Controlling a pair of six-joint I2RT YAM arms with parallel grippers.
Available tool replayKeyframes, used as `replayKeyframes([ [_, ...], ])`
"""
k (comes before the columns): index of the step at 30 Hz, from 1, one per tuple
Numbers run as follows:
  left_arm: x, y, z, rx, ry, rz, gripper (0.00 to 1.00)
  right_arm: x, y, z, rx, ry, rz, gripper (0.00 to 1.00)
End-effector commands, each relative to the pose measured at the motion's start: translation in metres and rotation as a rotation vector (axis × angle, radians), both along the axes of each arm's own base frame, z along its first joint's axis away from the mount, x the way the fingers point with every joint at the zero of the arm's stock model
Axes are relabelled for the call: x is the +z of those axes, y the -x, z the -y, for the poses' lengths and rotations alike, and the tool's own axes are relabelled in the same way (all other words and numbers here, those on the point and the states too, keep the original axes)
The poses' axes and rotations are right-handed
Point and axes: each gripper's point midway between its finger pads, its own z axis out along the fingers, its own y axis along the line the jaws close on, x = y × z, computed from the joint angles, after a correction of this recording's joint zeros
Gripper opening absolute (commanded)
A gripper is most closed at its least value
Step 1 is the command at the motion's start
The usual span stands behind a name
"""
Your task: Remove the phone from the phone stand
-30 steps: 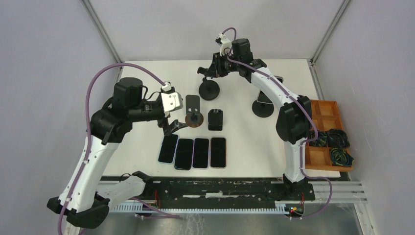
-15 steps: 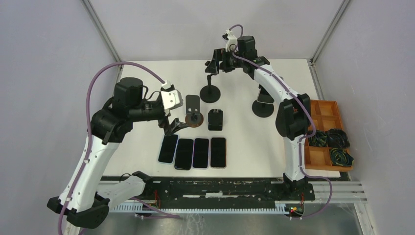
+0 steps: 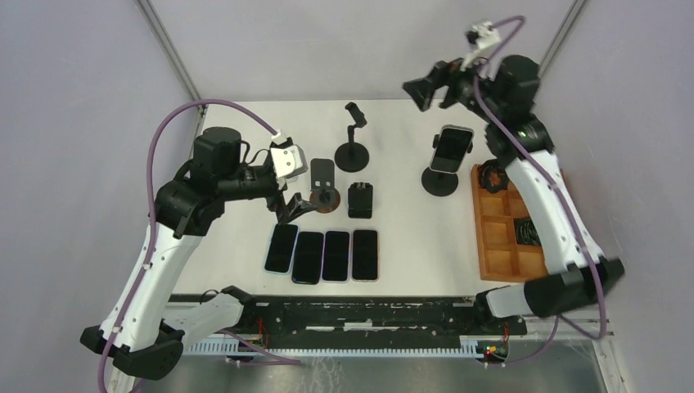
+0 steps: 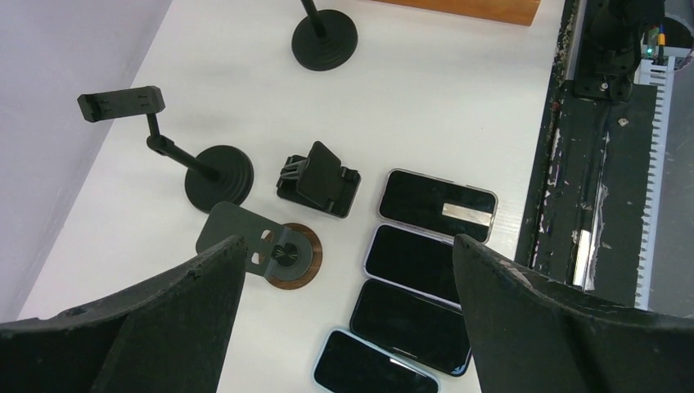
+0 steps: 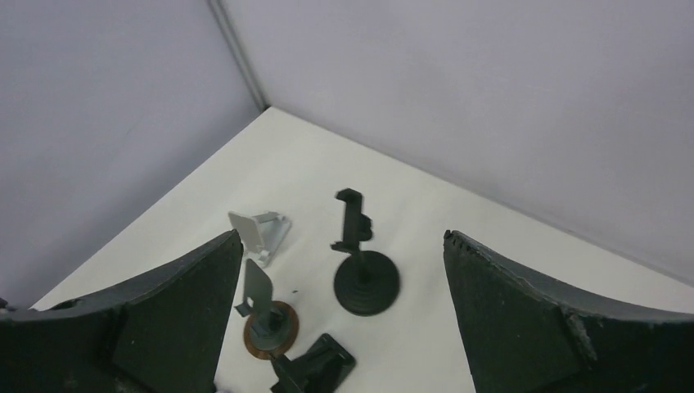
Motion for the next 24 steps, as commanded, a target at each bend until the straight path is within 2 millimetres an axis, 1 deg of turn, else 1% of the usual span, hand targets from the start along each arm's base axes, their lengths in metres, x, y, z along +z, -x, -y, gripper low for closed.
replayKeyframes([
  [1,0.011,-0.004,0.002,0.016,0.031,0.016,1.0,-0.005,0.031,0.069,-0.204,0.025,0.065,0.98],
  [4,0.011,-0.004,0.002,0.011,0.027,0.029,1.0,-0.028,0.057,0.098,-0.281,0.052,0.053,0.98],
  [5,0.012,-0.004,0.002,0.008,0.026,0.034,1.0,-0.033,0.065,0.105,-0.293,0.066,0.054,0.98],
  [8,0.01,-0.005,0.003,0.0,0.022,0.033,1.0,-0.061,0.077,0.118,-0.322,0.119,0.01,0.98],
  [11,0.009,-0.004,0.006,-0.015,0.025,0.02,1.0,-0.089,0.077,0.128,-0.352,0.158,-0.041,0.98],
  [13,0.009,-0.003,0.006,-0.021,0.025,0.011,1.0,-0.101,0.074,0.135,-0.373,0.173,-0.058,0.98],
  [16,0.009,-0.001,0.006,-0.028,0.018,0.008,1.0,-0.116,0.068,0.135,-0.367,0.178,-0.074,0.98],
  [21,0.008,0.002,0.005,-0.038,0.012,0.012,1.0,-0.134,0.055,0.125,-0.308,0.167,-0.102,0.98],
  [24,0.007,0.003,0.005,-0.042,0.009,0.007,1.0,-0.134,0.045,0.118,-0.275,0.145,-0.092,0.98],
])
